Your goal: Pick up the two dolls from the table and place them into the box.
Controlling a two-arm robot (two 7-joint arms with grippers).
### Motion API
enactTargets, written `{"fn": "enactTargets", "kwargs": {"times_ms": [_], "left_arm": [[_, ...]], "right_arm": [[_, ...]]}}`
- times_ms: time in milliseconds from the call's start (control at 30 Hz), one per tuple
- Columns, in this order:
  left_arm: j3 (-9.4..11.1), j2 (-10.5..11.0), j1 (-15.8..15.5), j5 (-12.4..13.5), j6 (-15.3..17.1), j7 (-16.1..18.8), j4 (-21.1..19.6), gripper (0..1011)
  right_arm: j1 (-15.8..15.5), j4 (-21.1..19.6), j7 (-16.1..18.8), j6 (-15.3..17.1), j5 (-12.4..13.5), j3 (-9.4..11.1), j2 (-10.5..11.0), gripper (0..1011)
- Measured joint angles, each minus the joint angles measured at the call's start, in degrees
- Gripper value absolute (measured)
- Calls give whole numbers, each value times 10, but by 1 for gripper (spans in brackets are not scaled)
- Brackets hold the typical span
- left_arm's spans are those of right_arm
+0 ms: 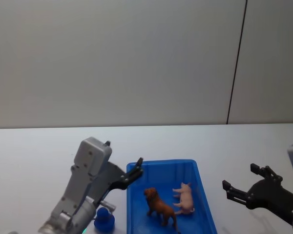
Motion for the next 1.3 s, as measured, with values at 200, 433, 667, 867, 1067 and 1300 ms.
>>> {"fn": "enactTargets", "kwargs": {"times_ms": [200, 433, 667, 867, 1067, 1300], "left_arm": [[-8, 25, 25, -18, 22, 17, -20, 1001], [-15, 47, 55, -43, 30, 33, -29, 1001], [-17, 57, 77, -66, 32, 40, -16, 1001], [-17, 56, 84, -77, 26, 35, 6, 1001], [-16, 51, 85, -82, 19, 16, 34, 1001], [-14, 43, 79, -84, 10, -18, 67, 1001]], "right_arm": [[-3, -2, -1, -2, 2, 2, 4, 1001], [-5, -3, -2, -3, 4, 4, 6, 1001], [-7, -4, -2, -4, 5, 5, 8, 1001], [-7, -4, -2, -4, 6, 5, 9, 1001], [-7, -4, -3, -4, 6, 5, 9, 1001], [-8, -5, -3, -4, 6, 6, 9, 1001]]}}
